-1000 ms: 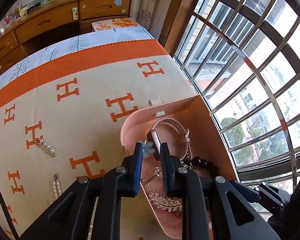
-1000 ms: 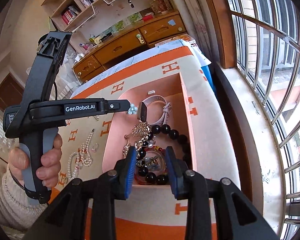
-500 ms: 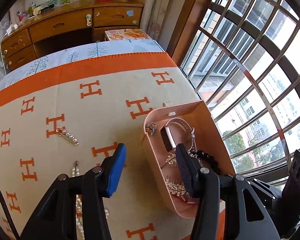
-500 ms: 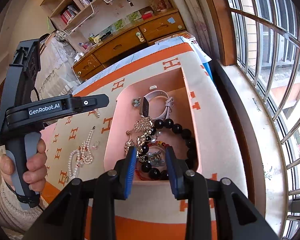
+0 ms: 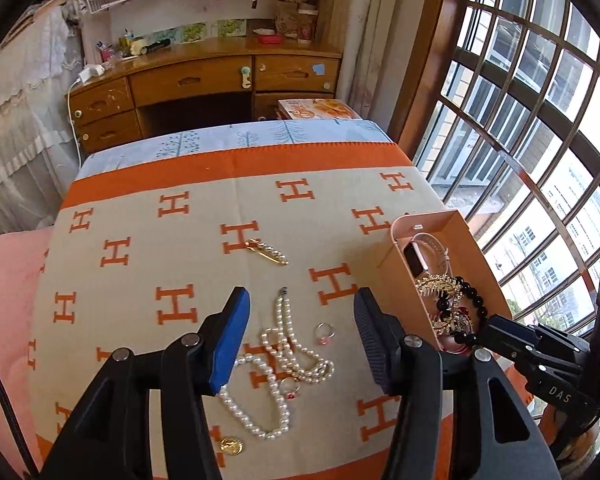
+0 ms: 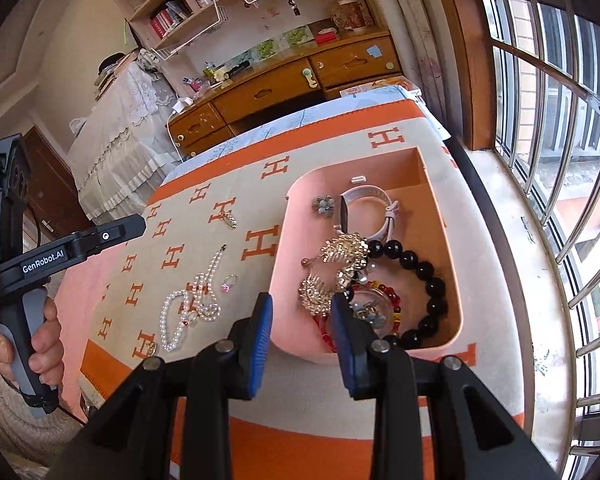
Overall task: Organize jewelry
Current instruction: 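Withdraw the left tool from the pink box, then grasp the long pearl necklace with the right tool and lift it, then grasp the pearl bracelet with the left tool while the right tool carries the necklace toward the box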
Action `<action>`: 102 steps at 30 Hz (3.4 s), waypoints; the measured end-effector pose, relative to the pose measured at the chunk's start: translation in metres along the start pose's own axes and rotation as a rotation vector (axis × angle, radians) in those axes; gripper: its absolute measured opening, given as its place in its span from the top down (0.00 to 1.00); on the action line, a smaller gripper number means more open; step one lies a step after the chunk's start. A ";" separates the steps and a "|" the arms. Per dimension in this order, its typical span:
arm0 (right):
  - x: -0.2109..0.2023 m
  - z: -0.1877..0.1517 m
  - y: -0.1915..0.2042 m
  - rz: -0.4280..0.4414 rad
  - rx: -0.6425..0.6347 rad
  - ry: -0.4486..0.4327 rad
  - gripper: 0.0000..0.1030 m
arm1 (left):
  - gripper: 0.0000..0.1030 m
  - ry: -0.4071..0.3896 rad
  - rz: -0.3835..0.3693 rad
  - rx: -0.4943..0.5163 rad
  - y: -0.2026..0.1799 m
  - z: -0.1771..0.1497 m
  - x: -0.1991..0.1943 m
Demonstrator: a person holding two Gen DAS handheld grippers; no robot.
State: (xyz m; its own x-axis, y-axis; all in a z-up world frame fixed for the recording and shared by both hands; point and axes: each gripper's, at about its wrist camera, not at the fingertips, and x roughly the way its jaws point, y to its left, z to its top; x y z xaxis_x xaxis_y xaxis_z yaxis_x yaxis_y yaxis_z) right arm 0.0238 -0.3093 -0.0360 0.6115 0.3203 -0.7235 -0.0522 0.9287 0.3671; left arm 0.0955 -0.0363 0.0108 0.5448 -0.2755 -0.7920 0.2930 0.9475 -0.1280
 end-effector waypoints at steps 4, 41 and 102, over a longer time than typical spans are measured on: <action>0.000 0.001 0.021 0.012 -0.047 -0.003 0.71 | 0.47 -0.019 0.038 -0.027 0.021 -0.009 -0.012; 0.116 -0.005 0.112 -0.088 -0.395 0.330 0.71 | 0.47 0.149 0.039 -0.171 0.109 -0.099 0.041; 0.029 0.032 0.113 0.260 -0.323 0.000 0.95 | 0.42 0.216 0.033 -0.102 0.075 -0.079 0.075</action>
State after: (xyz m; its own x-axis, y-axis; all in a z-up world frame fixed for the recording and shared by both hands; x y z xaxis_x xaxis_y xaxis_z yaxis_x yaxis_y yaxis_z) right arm 0.0612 -0.2014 0.0029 0.5454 0.5522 -0.6306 -0.4499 0.8276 0.3356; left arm 0.0967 0.0267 -0.1056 0.3683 -0.2137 -0.9048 0.1908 0.9699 -0.1515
